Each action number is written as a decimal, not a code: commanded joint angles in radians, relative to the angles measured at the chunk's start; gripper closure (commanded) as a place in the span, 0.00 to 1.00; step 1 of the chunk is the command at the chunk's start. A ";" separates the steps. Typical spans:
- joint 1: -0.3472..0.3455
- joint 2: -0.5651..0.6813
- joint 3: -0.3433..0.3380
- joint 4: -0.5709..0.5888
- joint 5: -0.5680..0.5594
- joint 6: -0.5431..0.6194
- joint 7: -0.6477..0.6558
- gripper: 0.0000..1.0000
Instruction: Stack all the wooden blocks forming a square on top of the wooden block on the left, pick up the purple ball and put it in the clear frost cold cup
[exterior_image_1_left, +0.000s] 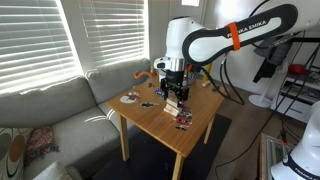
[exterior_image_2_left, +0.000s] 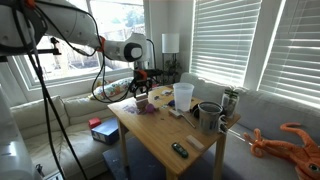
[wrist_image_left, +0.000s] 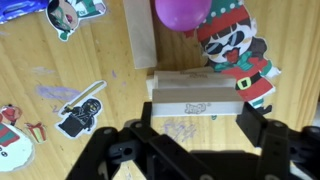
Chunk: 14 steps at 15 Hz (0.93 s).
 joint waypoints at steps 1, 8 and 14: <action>-0.009 -0.023 0.004 -0.022 0.026 -0.014 -0.037 0.41; -0.013 -0.028 0.000 -0.033 0.038 -0.012 -0.043 0.41; -0.014 -0.031 -0.001 -0.039 0.032 -0.010 -0.037 0.12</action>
